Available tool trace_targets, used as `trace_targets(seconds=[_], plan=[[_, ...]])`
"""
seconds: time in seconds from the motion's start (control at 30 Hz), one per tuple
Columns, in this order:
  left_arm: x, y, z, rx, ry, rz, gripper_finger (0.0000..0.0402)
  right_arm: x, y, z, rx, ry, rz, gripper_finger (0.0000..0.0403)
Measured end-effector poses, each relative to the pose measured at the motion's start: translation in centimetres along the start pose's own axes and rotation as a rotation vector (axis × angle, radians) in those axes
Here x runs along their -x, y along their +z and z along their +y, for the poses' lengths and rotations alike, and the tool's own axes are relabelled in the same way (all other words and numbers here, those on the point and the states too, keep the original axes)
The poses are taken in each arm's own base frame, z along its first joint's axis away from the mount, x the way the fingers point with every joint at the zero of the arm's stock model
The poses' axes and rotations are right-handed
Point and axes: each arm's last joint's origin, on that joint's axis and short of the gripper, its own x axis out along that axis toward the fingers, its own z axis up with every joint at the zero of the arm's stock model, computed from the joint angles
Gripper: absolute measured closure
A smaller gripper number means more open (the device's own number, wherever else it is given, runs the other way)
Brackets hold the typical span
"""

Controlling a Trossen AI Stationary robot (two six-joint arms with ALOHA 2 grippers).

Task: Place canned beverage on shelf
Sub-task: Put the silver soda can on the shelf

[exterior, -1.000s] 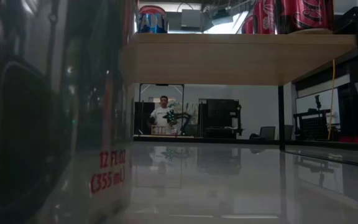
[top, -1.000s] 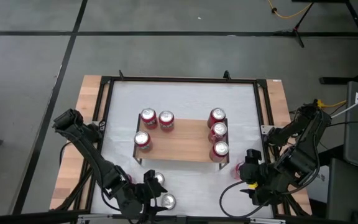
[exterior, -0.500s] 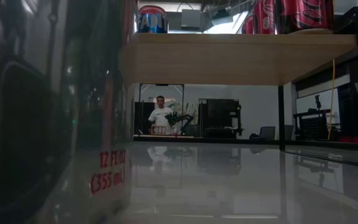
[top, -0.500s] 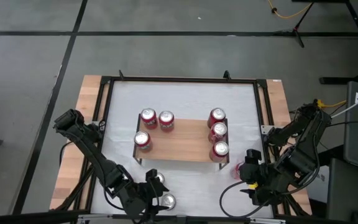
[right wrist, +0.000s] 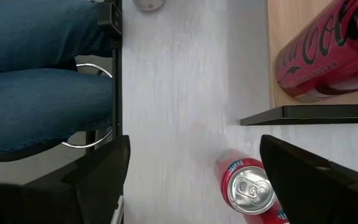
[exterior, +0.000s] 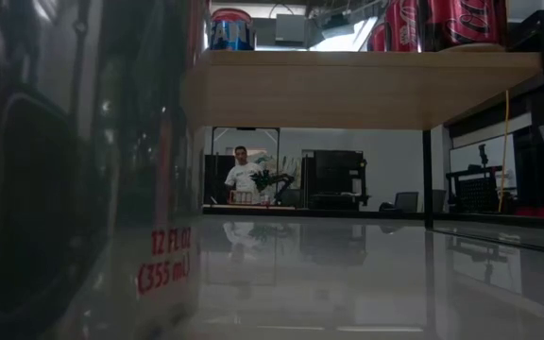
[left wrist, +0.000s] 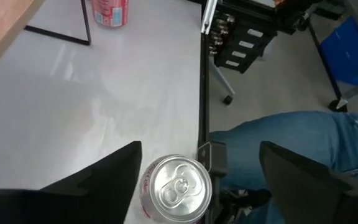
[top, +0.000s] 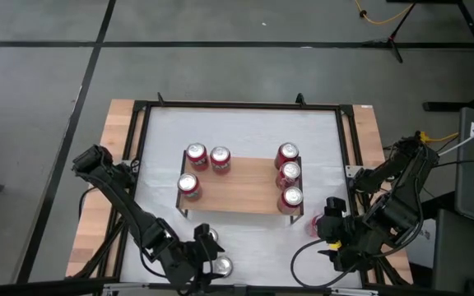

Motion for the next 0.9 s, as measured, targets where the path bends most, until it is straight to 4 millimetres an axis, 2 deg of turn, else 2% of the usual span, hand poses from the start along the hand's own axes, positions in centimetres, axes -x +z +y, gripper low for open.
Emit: trace_targets(seconds=[0.13,0.27,0.9], plan=[[-0.9,-0.7,0.0,-0.015,0.013,0.029,0.0046,0.0,0.0,0.0,0.0,0.0,0.0,0.0056],[-1.6,-1.3,-0.1,-0.027,0.023,0.049,0.003,0.0,0.0,0.0,0.001,-0.001,0.0,0.0056],[-2.9,-2.7,-0.4,-0.053,0.058,0.055,0.0027,0.0,-0.1,-0.1,0.004,-0.01,0.008,0.0056]])
